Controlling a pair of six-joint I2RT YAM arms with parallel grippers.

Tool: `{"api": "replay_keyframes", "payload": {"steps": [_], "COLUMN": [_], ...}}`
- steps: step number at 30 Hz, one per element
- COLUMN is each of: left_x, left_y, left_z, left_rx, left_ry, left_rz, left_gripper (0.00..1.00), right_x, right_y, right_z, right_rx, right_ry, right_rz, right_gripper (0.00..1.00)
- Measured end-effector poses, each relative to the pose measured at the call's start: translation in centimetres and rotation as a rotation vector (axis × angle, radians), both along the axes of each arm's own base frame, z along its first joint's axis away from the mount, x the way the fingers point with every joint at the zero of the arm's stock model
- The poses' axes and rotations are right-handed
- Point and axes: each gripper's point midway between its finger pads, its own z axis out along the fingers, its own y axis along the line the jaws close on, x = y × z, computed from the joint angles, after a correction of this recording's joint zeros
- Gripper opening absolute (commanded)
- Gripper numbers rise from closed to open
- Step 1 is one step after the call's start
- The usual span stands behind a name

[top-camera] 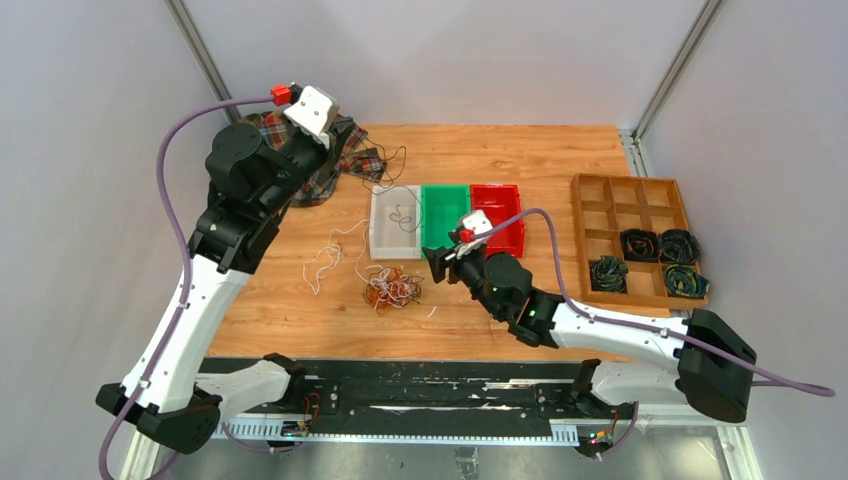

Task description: Untangle the cables

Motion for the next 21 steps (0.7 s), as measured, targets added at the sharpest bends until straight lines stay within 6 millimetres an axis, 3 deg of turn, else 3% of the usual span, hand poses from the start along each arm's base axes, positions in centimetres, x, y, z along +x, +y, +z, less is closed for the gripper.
{"api": "replay_keyframes", "payload": {"steps": [6, 17, 21], "left_x": [1.8, 6.9, 7.8], "left_y": [-0.3, -1.8, -1.8], "left_z": [-0.8, -5.4, -6.0], "left_rx": [0.017, 0.097, 0.116], "left_ry": [-0.014, 0.033, 0.031], "left_rz": [0.025, 0.06, 0.075], "left_gripper": [0.0, 0.01, 0.0], "right_x": [0.7, 0.5, 0.2], "right_y": [-2.9, -4.5, -4.9], "right_z": [-2.2, -4.9, -6.1], "right_rx": [0.01, 0.011, 0.003], "right_ry": [0.038, 0.077, 0.093], "right_rz": [-0.107, -0.158, -0.161], "right_gripper": [0.59, 0.58, 0.58]}}
